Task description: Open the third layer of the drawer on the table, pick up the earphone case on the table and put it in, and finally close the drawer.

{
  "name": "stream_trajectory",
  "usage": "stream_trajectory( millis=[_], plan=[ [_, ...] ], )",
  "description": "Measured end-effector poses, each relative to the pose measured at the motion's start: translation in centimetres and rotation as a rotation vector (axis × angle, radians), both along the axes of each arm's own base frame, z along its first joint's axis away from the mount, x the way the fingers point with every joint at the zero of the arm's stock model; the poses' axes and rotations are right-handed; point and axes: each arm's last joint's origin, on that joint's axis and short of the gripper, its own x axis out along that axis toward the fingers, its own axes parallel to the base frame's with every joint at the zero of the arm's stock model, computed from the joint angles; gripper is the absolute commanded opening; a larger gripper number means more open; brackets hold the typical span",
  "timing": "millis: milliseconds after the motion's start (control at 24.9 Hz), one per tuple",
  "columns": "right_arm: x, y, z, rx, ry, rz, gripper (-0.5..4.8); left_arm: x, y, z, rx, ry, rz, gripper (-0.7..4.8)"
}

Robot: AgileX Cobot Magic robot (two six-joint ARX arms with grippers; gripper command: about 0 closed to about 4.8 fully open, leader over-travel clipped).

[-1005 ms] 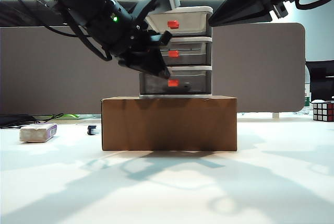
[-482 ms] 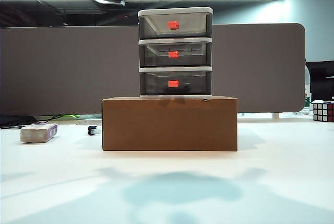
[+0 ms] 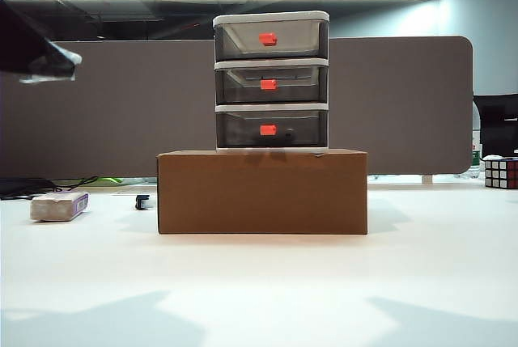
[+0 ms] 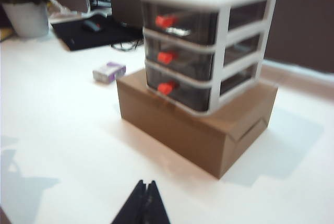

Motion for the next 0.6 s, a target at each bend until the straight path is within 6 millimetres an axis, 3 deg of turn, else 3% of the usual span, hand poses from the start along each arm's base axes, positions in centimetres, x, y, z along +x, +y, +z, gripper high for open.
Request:
stream_trajectory(
  millis=[201, 603],
  plan=[
    [0.5, 0.1, -1.6, 0.007, 0.043, -0.023, -0.05, -0.3, 0.3, -2.0, -0.042, 0.008, -0.043, -0.06],
    [1.9, 0.4, -5.1, 0.008, 0.082, -0.089, -0.05, -1.2, 2.1, -2.7, -0.229, -0.098, -0.054, -0.06]
  ],
)
